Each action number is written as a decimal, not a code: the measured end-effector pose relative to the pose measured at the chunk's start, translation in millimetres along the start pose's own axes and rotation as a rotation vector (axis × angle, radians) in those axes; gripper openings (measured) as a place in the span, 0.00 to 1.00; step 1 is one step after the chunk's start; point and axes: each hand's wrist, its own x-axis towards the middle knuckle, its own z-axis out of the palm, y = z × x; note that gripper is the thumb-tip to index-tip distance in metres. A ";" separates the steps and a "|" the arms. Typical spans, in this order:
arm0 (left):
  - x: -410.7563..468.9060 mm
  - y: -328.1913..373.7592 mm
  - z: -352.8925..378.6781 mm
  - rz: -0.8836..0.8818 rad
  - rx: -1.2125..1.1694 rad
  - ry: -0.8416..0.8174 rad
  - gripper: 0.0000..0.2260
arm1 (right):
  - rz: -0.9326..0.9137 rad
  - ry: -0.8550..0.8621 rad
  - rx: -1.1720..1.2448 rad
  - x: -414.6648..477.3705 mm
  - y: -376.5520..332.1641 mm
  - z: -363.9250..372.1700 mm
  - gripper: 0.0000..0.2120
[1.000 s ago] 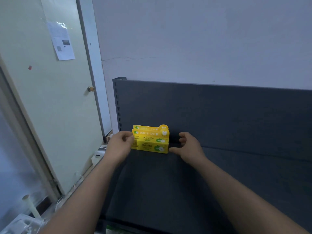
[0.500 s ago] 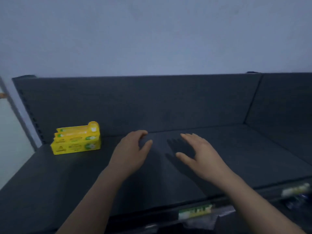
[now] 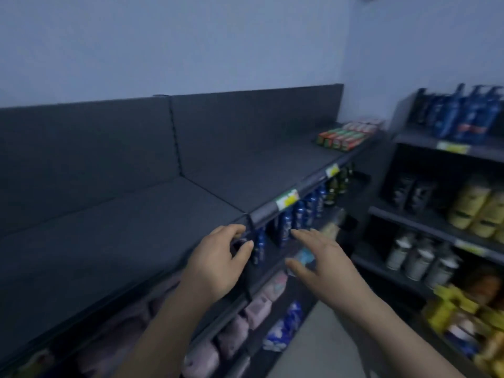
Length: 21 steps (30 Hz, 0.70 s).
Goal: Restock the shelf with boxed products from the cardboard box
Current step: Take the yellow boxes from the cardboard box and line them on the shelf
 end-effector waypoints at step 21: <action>113.6 154.2 389.5 0.237 -0.159 -0.754 0.16 | 0.963 0.088 0.033 -114.2 331.2 -55.9 0.23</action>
